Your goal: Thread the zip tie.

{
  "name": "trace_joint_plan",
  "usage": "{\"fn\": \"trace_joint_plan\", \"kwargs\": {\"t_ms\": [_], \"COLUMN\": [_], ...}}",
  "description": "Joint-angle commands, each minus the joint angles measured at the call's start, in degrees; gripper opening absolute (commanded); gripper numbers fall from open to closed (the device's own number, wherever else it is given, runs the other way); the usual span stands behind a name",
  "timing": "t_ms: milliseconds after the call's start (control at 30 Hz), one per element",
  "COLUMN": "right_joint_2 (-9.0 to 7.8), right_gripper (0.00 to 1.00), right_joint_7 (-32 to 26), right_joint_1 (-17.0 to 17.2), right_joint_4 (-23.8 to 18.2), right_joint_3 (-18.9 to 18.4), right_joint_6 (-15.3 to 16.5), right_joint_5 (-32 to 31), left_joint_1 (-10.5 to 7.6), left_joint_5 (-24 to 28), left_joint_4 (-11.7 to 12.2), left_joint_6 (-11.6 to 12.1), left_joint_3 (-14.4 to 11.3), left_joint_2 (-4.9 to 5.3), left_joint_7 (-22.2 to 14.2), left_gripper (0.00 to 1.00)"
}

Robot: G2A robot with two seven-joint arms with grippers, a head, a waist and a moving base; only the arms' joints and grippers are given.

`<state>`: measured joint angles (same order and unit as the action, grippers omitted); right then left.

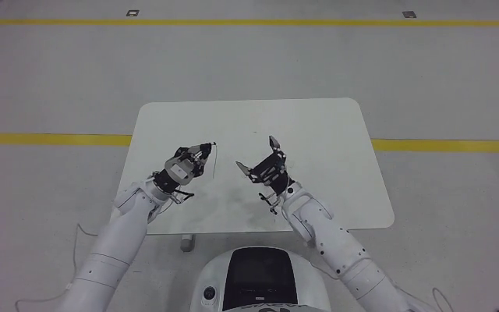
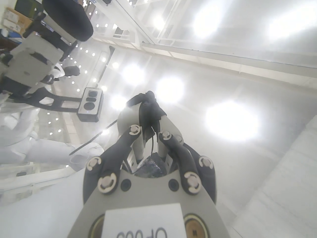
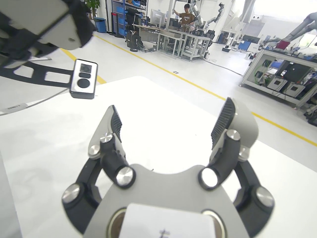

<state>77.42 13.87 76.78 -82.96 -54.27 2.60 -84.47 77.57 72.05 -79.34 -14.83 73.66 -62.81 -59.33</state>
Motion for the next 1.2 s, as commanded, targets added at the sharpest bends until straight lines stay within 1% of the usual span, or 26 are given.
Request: {"fn": "trace_joint_plan", "kwargs": {"t_ms": [0, 100, 167, 200, 400, 433, 500, 533, 633, 700, 733, 1167], "right_joint_2": [-0.34, -0.86, -1.13, -1.23, -1.23, -1.23, -1.28, -1.32, -1.50, -1.58, -1.62, -1.62], "right_gripper": [1.00, 1.00, 1.00, 1.00, 1.00, 1.00, 1.00, 1.00, 1.00, 1.00, 1.00, 1.00], "right_joint_7": [-0.6, -1.5, -2.9, -3.7, -3.7, -3.7, -3.6, -3.6, -3.7, -4.1, -4.1, -4.1], "right_joint_1": [0.5, 1.8, 2.7, 3.0, 3.0, 3.0, 3.2, 3.3, 3.9, 4.3, 4.5, 4.5], "right_joint_4": [-0.1, -1.3, -2.3, -2.8, -2.8, -2.8, -3.0, -3.0, -3.3, -3.9, -4.1, -4.1], "right_joint_3": [-1.8, -4.7, -6.3, -6.9, -6.9, -6.9, -7.3, -7.6, -9.3, -10.1, -10.5, -10.5], "right_joint_6": [1.5, 4.1, 6.3, 6.3, 6.3, 6.3, 5.8, 5.6, 4.5, 4.0, 3.7, 3.7], "right_joint_5": [1.4, 4.8, 8.0, 8.5, 8.5, 8.5, 8.1, 8.1, 8.9, 9.7, 9.8, 9.8], "left_joint_1": [0.15, 0.25, 0.52, 0.52, 0.61, 0.75, 0.85, 1.06, 1.06, 0.86, 0.91, 0.89], "left_joint_5": [-2.8, -4.1, -4.4, -4.4, -4.0, -2.7, -2.0, -1.6, -0.4, -0.4, 0.7, 0.9], "left_joint_4": [0.0, -0.3, -0.3, -0.3, -0.5, -1.0, -1.7, -1.8, -2.3, -2.6, -2.7, -2.8], "left_joint_6": [-0.4, -1.5, -0.5, -0.5, -0.7, -1.8, -4.5, -4.7, -4.7, -4.7, -4.7, -4.7], "left_joint_3": [0.8, 2.1, 2.9, 2.9, 2.8, 2.6, 2.7, 2.5, 1.7, 1.6, 1.3, 1.3], "left_joint_2": [0.43, 0.93, 1.10, 1.10, 1.04, 0.98, 1.13, 1.22, 1.72, 2.09, 2.24, 2.30], "left_joint_7": [-1.7, -4.0, -4.3, -4.3, -3.9, -3.7, -3.7, -3.7, -3.6, -3.5, -3.7, -3.7], "left_gripper": [0.00, 0.00, 0.00, 0.00, 0.00, 0.00, 0.00, 0.00, 0.00, 0.00, 0.00, 0.00]}}
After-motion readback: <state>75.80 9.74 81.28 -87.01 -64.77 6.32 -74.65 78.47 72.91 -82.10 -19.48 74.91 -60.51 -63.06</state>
